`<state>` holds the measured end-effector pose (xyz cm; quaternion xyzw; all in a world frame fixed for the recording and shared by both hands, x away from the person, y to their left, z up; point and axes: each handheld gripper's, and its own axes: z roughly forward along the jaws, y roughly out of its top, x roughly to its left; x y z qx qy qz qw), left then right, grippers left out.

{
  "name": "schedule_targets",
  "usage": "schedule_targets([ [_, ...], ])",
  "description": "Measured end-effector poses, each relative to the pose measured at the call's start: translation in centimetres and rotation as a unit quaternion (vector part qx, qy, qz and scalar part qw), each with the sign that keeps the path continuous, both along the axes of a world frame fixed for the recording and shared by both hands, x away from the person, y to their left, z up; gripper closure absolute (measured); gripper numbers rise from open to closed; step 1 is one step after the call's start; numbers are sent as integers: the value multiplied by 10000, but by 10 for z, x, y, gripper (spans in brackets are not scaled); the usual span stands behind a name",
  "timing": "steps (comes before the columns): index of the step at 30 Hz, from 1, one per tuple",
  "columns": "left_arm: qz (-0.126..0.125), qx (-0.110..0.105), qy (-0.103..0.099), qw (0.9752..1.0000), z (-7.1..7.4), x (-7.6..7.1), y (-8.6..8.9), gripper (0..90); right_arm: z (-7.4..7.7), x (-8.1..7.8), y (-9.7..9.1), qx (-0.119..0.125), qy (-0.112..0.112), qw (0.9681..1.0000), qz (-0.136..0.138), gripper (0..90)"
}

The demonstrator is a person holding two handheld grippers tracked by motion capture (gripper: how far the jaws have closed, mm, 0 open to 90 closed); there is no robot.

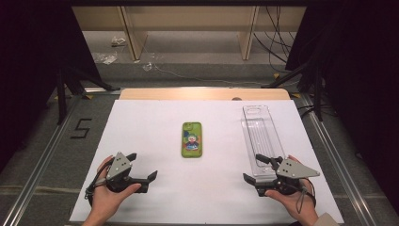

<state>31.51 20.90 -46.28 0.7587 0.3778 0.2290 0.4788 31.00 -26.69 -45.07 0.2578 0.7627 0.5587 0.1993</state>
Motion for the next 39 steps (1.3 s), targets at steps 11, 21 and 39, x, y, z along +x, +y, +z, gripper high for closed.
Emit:
schedule_targets([
  [11,-11,-21,-11,10000,0,-1,0,54,1,0,1,-24,-19,10000,4,197],
  [21,66,-38,-19,10000,2,0,-1,234,1,0,1,-24,-36,10000,5,200],
  [39,-503,158,428,9977,11,31,-56,898,0,1,0,-18,-37,10000,-15,205],
])
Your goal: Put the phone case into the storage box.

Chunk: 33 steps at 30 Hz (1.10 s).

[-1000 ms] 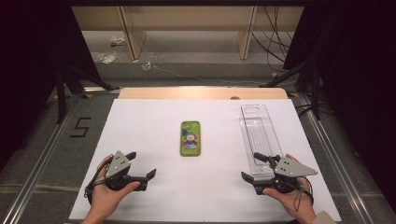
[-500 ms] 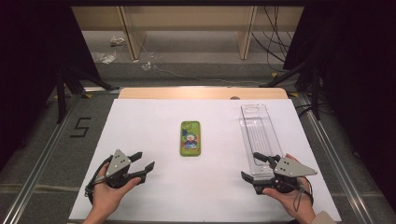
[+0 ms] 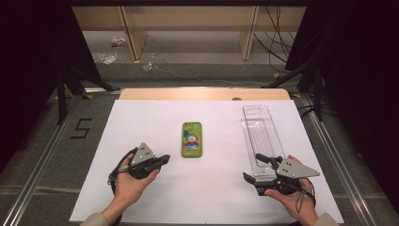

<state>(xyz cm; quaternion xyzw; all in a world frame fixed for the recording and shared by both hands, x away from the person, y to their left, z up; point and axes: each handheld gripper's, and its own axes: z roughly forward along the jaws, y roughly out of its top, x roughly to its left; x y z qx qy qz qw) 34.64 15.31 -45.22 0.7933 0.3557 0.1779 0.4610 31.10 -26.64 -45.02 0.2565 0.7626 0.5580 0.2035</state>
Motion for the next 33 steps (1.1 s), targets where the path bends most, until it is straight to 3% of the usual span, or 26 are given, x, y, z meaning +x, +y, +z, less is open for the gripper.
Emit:
schedule_targets([
  [12,-302,272,169,9990,-5,35,-60,898,0,0,0,4,2,10000,-3,208],
  [25,-359,438,342,9978,-22,63,-104,898,0,0,-1,24,7,10000,-4,209],
  [33,-324,670,419,9963,-29,75,-119,898,-1,0,-1,32,17,10000,3,211],
])
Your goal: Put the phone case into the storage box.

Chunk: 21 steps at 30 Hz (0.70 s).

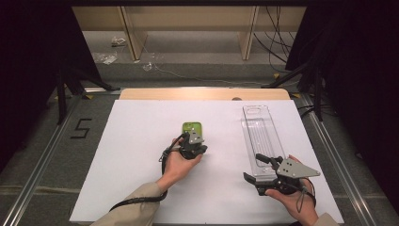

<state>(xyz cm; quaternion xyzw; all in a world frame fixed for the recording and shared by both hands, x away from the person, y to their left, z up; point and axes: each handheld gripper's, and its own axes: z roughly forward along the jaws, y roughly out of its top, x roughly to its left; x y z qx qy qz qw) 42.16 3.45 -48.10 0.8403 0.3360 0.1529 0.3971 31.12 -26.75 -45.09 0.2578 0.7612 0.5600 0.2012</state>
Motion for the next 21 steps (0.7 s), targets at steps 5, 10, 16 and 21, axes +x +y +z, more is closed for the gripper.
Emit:
schedule_targets([
  [5,-27,155,33,9999,-4,4,-7,898,0,0,0,0,-4,10000,1,211],
  [10,-35,327,9,9995,-9,6,-11,898,0,0,0,5,4,10000,8,211],
  [16,-69,410,-6,9991,-11,5,-14,898,0,0,0,11,12,10000,8,211],
  [21,-55,475,58,9988,-10,5,-13,898,0,0,0,7,13,10000,7,213],
])
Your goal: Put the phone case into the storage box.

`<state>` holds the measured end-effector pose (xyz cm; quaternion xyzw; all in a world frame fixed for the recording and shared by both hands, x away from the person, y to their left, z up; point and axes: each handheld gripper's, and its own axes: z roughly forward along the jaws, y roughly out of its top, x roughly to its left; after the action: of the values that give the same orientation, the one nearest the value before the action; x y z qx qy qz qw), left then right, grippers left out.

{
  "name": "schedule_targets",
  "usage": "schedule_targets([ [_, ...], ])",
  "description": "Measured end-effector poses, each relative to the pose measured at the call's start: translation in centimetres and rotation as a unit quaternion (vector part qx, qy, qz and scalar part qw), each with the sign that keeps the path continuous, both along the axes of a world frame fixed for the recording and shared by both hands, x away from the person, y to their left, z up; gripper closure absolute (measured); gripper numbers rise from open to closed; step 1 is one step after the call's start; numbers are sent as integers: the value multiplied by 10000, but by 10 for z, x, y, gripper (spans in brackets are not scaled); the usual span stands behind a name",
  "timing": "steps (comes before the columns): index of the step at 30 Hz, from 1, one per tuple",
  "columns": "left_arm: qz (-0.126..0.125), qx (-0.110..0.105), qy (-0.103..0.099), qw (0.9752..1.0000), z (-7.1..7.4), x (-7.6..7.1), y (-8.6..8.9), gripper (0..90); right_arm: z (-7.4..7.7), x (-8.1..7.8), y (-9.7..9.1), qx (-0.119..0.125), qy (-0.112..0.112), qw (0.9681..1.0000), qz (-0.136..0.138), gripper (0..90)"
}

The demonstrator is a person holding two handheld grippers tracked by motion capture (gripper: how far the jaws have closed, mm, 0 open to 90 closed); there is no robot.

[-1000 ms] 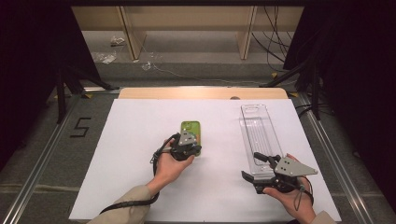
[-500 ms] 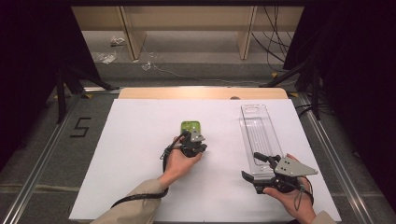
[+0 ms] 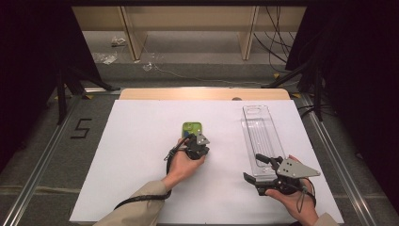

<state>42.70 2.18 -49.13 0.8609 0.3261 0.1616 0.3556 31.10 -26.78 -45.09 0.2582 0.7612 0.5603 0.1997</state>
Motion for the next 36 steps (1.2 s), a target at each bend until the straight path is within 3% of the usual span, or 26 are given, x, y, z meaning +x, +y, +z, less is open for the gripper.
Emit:
schedule_targets([
  [18,236,4,171,9996,1,-2,33,898,0,0,1,-7,11,10000,5,213],
  [36,375,19,243,9990,2,1,47,898,0,0,1,-12,15,10000,7,213],
])
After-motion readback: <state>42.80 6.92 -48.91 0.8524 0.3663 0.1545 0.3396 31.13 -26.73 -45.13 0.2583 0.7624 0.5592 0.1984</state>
